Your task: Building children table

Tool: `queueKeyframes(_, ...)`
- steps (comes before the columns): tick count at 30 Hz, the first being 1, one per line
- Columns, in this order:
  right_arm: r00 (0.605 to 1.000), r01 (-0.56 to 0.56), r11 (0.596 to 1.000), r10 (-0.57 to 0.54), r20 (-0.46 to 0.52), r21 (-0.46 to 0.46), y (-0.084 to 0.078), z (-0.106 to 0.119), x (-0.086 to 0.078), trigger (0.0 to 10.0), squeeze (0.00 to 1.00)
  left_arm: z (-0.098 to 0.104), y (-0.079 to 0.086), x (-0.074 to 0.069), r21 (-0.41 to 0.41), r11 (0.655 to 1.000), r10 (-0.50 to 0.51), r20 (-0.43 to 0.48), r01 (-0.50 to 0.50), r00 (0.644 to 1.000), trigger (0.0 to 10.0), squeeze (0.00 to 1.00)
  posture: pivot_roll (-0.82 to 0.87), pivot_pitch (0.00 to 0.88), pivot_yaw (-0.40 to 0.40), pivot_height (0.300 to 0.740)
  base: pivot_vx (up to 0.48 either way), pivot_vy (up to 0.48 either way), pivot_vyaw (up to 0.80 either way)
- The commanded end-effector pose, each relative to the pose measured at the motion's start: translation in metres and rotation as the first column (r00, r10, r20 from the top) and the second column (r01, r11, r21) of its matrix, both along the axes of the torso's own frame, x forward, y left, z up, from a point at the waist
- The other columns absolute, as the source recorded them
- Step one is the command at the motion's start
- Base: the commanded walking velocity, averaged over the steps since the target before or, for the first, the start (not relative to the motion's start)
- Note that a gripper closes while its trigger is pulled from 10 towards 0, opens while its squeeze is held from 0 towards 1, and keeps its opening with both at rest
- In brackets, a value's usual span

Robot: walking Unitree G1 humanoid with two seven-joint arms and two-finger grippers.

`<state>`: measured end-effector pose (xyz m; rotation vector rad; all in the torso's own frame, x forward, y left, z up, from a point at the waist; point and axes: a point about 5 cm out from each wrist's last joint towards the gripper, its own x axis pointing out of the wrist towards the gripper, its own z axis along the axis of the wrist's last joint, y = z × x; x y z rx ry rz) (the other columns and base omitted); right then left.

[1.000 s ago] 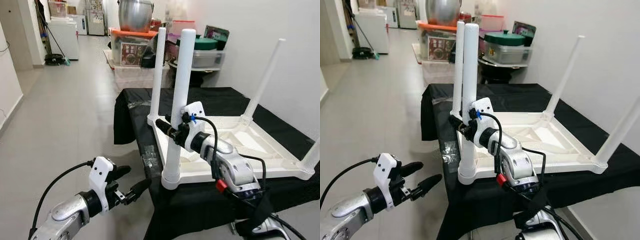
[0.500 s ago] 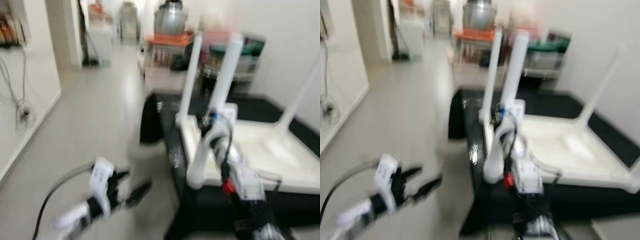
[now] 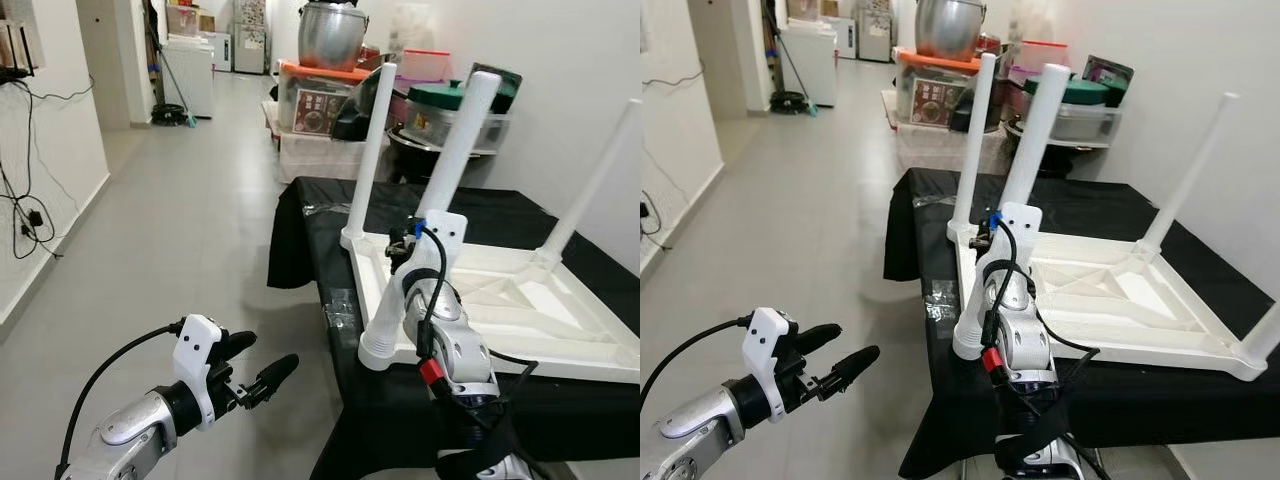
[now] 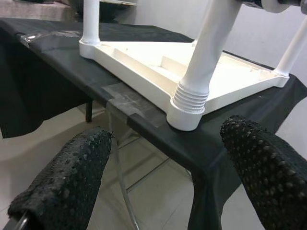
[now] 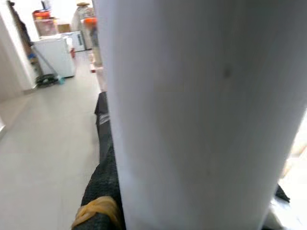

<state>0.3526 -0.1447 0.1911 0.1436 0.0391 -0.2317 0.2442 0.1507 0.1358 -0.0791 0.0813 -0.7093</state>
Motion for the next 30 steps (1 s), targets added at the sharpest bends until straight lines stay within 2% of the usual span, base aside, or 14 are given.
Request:
queueKeyframes(1,0.947,0.113,0.994,-0.111,-0.300,-0.012,-0.024,-0.071,-0.016,10.0,0.00,0.000,-0.002,0.000,-0.006,1.000,-0.006,-0.004,0.006,1.000,10.0,0.00,0.08,0.000,-0.101,0.740,0.000,0.000,0.00)
queueKeyframes(10,0.929,0.201,0.977,-0.215,-0.301,-0.078,-0.029,-0.072,-0.019,10.0,0.00,0.001,-0.001,0.001,-0.011,1.000,0.003,-0.001,-0.003,1.000,10.0,0.00,0.08,0.000,-0.104,0.740,0.000,0.000,0.00)
queueKeyframes(19,0.929,0.156,0.984,-0.176,-0.327,-0.086,-0.020,-0.074,-0.017,10.0,0.00,0.000,-0.002,0.000,-0.013,1.000,0.005,-0.005,-0.005,1.000,10.0,0.00,0.08,0.000,-0.109,0.740,0.000,0.000,0.00)
queueKeyframes(30,0.930,0.122,0.992,-0.127,-0.345,-0.036,-0.015,-0.075,-0.015,10.0,0.00,-0.001,-0.002,0.000,-0.011,1.000,0.002,-0.008,-0.002,1.000,10.0,0.00,0.08,0.000,-0.108,0.740,0.000,0.000,0.00)
